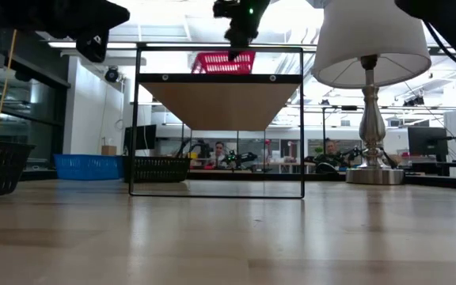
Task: Stack baskets on shelf by color
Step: Stack the right red bin on top of the red bin on the shelf
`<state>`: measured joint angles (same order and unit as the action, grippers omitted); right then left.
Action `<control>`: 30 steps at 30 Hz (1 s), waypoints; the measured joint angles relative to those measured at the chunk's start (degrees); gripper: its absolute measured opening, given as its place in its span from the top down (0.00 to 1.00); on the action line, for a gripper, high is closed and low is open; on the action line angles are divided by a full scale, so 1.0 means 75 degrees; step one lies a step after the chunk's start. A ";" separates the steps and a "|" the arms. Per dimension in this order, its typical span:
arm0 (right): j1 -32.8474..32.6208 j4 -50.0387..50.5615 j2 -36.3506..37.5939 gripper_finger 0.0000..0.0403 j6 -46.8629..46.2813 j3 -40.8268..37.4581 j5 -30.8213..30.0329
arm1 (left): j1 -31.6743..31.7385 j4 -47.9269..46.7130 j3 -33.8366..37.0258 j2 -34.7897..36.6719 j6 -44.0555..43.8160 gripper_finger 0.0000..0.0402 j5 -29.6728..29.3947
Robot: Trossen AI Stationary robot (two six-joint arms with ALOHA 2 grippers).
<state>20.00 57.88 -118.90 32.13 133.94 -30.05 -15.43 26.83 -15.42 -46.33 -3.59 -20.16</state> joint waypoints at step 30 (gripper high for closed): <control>0.0202 0.0593 0.0037 1.00 0.0493 -0.0053 0.0622 | 0.0005 0.0003 0.0000 -0.0105 0.0104 1.00 -0.0169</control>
<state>21.52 62.33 -118.63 35.83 133.53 -25.39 -15.40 26.85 -15.42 -47.11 -2.81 -21.43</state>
